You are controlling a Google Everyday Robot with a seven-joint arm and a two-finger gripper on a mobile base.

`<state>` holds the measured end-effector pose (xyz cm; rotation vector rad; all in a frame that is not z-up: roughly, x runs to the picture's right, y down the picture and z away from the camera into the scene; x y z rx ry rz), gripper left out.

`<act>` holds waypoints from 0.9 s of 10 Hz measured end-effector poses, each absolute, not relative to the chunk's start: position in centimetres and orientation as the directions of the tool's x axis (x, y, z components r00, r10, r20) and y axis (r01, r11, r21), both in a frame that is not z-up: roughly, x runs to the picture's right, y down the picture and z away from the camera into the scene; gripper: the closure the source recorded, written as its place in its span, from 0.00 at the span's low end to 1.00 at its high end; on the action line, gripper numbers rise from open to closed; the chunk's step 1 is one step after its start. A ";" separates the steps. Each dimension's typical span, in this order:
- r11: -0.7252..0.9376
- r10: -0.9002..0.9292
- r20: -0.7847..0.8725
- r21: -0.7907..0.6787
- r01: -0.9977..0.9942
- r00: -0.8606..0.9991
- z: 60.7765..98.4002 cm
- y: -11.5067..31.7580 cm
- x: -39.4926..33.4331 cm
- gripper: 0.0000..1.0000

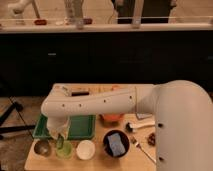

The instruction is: Place pepper in plastic cup

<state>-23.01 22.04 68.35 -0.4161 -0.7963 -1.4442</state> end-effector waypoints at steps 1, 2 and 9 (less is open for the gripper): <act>0.117 -0.713 0.698 0.210 0.971 -0.065 68.1 22.3 -23.4 0.98; 0.117 -0.714 0.697 0.212 0.970 -0.066 68.0 22.3 -23.4 0.98; 0.125 -0.690 0.722 0.199 0.972 -0.059 67.6 24.5 -23.4 0.98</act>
